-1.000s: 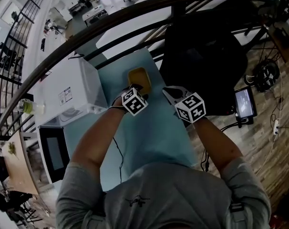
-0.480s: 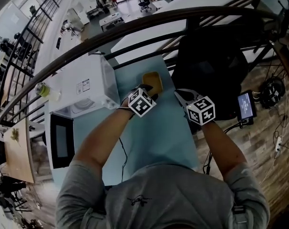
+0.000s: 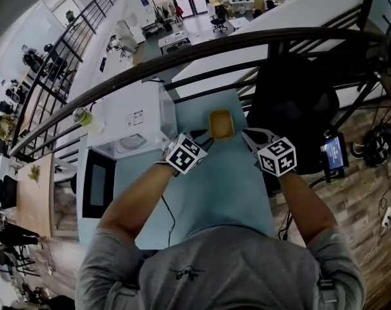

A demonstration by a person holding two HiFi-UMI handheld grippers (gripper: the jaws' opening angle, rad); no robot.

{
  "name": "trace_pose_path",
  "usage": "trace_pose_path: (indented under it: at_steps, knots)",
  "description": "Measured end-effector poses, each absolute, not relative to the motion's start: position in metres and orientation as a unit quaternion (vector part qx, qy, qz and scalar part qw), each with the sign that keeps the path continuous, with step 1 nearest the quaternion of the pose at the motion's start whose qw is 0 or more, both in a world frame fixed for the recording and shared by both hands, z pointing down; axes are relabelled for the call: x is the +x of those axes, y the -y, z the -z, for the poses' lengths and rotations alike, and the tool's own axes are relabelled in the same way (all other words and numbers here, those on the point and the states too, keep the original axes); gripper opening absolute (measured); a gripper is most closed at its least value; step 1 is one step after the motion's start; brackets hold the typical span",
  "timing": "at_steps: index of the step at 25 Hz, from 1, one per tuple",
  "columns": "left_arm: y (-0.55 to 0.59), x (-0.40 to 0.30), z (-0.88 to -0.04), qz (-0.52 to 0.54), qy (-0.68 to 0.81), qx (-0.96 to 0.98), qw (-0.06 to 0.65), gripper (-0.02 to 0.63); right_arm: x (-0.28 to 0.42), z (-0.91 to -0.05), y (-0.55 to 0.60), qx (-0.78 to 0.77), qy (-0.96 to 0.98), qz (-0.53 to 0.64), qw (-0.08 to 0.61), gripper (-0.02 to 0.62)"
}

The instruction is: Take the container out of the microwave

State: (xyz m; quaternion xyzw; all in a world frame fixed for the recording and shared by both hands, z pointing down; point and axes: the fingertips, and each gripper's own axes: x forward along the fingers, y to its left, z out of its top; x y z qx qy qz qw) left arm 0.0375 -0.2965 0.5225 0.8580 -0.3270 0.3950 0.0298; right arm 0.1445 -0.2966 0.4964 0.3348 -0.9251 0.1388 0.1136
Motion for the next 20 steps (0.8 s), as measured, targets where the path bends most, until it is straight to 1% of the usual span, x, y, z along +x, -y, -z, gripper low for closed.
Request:
trace_pose_path:
  at_steps: [10, 15, 20]
  knots:
    - [0.242, -0.010, -0.478, -0.315, 0.414, 0.851, 0.066, 0.101, 0.118, -0.486, 0.290, 0.285, 0.945, -0.123, 0.106, 0.017]
    - [0.215, -0.051, -0.469, -0.264, 0.438, 0.854, 0.095, 0.067, 0.092, -0.487, 0.276, 0.278, 0.947, -0.123, 0.105, 0.017]
    - [0.190, -0.091, -0.452, -0.205, 0.449, 0.863, 0.112, 0.043, 0.066, -0.467, 0.250, 0.275, 0.949, -0.112, 0.103, 0.017]
